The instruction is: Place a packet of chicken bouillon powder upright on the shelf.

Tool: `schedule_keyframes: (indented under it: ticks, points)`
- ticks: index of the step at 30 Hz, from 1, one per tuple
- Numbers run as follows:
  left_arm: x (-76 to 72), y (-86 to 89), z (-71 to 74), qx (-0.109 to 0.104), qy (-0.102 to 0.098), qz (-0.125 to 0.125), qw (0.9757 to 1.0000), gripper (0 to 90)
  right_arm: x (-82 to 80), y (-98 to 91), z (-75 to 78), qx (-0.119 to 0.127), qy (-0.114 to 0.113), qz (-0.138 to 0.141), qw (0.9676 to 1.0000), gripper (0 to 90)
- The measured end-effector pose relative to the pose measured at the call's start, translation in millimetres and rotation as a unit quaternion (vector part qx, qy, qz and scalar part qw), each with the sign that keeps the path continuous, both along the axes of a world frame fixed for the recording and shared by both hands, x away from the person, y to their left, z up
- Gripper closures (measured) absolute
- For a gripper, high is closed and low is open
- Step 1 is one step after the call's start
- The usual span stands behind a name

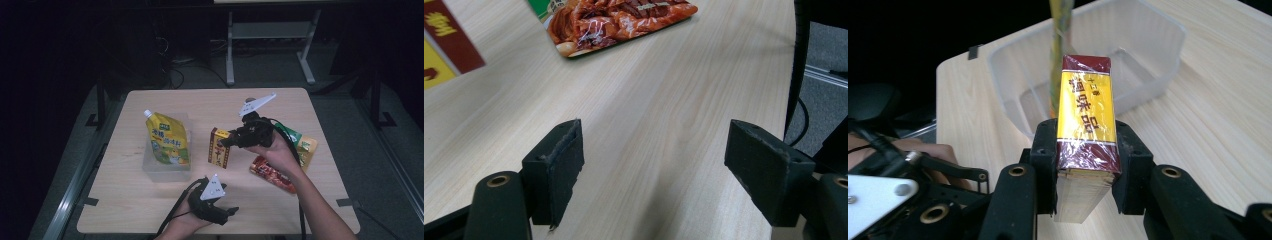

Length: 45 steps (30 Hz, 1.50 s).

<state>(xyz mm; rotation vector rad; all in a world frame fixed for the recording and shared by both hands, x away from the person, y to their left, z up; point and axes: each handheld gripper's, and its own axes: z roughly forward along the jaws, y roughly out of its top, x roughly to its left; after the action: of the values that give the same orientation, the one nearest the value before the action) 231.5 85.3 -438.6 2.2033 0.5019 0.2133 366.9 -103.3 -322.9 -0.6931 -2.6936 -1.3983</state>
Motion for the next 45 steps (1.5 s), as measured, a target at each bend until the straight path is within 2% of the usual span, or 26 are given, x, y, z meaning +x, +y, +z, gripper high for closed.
schedule_keyframes:
  ticks: [3, 6, 9, 10, 11, 14, 22, 27, 28, 29, 37, 45]
  points:
    - [-0.4, 0.3, -0.9, -0.004, 0.002, 0.002, 1.0, 22.7, 1.1, 5.9, 2.4, 0.005, -0.005, 0.015, 0.9999, 67.4]
    - [-0.5, 0.4, -0.7, -0.004, 0.002, -0.001, 1.0, 22.8, 2.4, 12.6, 4.7, -0.005, -0.015, 0.026, 0.9995, 67.4]
    - [-1.1, 0.5, -0.9, 0.0, 0.002, -0.005, 1.0, 22.8, 2.9, 18.9, 7.7, -0.004, -0.022, 0.038, 0.999, 67.4]
    - [-1.5, 0.2, -1.1, -0.001, 0.003, -0.005, 1.0, 22.8, 2.0, 21.2, 9.4, -0.004, -0.017, 0.038, 0.9991, 67.4]
    - [-1.7, -0.1, -1.4, -0.003, 0.005, -0.005, 1.0, 22.7, 2.7, 22.9, 10.0, -0.005, -0.024, 0.043, 0.9988, 67.4]
    - [-2.1, -0.7, -2.2, -0.003, 0.005, -0.006, 1.0, 22.2, 2.3, 28.9, 12.3, -0.006, -0.022, 0.049, 0.9985, 67.4]
    - [-3.3, -2.6, -3.8, -0.007, 0.013, -0.011, 0.9998, 22.2, 1.4, 44.1, 19.3, -0.004, -0.034, 0.065, 0.9973, 67.4]
    - [-2.8, -1.5, -3.0, -0.007, 0.01, -0.012, 0.9999, 22.2, 0.7, 52.8, 20.9, -0.006, -0.038, 0.077, 0.9963, 67.4]
    - [-2.7, -1.4, -2.9, -0.007, 0.009, -0.011, 0.9999, 22.2, -0.3, 54.6, 21.8, -0.002, -0.03, 0.074, 0.9968, 67.4]
    - [-2.7, -1.5, -3.0, -0.009, 0.007, -0.011, 0.9999, 22.2, 1.0, 55.5, 22.2, -0.006, -0.038, 0.079, 0.9961, 67.4]
    - [-2.4, -1.3, -3.6, -0.01, 0.006, -0.014, 0.9998, 22.2, 0.6, 69.6, 27.9, 0.001, -0.04, 0.091, 0.995, 67.4]
    - [-2.4, 0.0, -2.9, -0.015, 0.003, -0.015, 0.9998, 22.2, 1.0, 87.7, 32.1, -0.004, -0.049, 0.108, 0.9929, 67.4]
